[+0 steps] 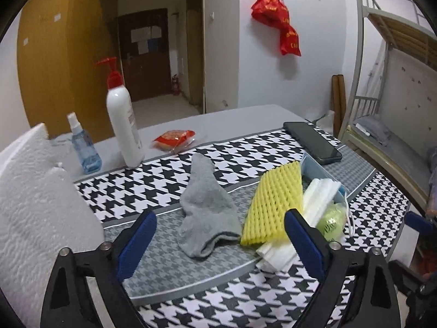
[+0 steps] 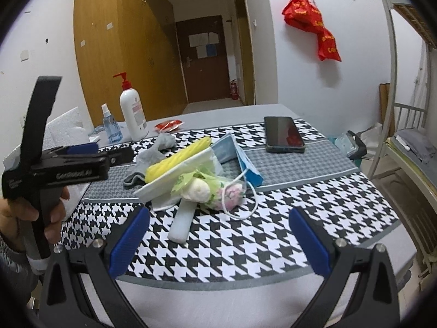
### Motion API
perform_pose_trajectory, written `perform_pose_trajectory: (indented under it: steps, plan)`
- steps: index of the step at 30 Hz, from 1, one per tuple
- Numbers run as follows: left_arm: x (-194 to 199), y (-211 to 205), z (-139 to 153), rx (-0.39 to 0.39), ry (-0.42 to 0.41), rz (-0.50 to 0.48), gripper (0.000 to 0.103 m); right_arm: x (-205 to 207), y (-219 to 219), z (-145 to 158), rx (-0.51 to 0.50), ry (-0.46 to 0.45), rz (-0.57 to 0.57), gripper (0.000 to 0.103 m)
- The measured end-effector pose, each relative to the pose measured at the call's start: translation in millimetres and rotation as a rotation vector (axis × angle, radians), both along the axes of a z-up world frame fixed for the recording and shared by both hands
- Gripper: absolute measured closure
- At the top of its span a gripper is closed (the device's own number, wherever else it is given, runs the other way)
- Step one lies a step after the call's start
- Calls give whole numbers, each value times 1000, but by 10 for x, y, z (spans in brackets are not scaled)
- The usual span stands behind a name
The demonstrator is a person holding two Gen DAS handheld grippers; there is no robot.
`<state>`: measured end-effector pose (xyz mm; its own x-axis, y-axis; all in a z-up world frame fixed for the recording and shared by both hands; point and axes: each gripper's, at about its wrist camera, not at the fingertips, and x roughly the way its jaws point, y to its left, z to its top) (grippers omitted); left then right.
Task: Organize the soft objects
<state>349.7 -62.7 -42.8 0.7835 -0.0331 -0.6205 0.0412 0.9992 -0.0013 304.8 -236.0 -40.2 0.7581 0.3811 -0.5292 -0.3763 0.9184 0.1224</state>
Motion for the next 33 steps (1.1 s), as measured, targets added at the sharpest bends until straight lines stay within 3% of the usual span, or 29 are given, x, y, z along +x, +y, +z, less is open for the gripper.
perform_pose_trajectory:
  steps: [11,22,28,33]
  plan:
    - [410,64,-161,12,93,85,24,188,99,-57,-33,24,45,0]
    - [659,158,-386,-40,195,97,36,239,115,-93,-50,35,52,0]
    - [729,228,-515,-82,251,88,50,317,157,-78,-88,32,66,0]
    - [726,249,-510,-54,233,91,71,428,198,-53,-102,37,122,0]
